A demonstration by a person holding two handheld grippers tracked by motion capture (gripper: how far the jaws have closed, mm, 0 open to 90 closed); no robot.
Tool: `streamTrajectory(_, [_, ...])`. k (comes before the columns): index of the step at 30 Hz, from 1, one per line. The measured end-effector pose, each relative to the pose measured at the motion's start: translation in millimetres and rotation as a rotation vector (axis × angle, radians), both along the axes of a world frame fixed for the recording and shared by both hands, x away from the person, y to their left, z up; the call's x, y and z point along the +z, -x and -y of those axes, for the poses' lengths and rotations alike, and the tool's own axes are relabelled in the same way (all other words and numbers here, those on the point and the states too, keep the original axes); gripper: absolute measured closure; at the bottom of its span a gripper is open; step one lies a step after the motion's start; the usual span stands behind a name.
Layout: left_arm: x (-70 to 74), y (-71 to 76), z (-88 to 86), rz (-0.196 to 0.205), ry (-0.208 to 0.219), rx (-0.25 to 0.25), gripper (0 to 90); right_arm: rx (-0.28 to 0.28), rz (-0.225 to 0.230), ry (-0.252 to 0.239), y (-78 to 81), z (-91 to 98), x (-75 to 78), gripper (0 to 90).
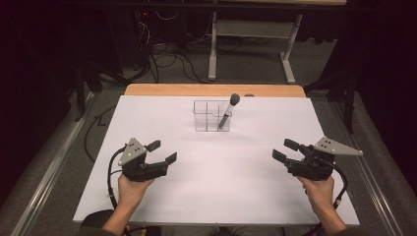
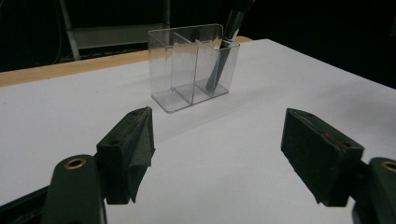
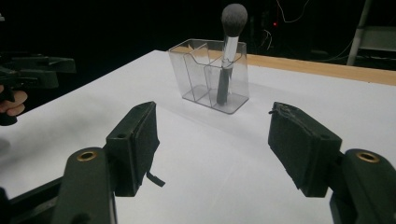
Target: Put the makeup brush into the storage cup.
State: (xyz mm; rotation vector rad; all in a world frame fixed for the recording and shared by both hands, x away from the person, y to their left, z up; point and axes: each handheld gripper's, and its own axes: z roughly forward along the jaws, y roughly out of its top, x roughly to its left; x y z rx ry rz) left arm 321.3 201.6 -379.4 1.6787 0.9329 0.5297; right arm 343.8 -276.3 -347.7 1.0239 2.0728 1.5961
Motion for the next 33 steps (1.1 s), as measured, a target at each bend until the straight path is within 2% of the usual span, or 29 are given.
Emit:
streamTrajectory(18, [0.5, 0.8, -0.7, 0.003, 0.0, 0.003, 25.9, 0.001, -0.019, 0.015, 2.2, -4.4, -13.7, 35.2])
streamTrajectory(33, [0.9, 1.0, -1.2, 0.005, 0.011, 0.003, 25.9, -0.034, -0.022, 0.03, -0.4, 0.9, -25.4, 33.3])
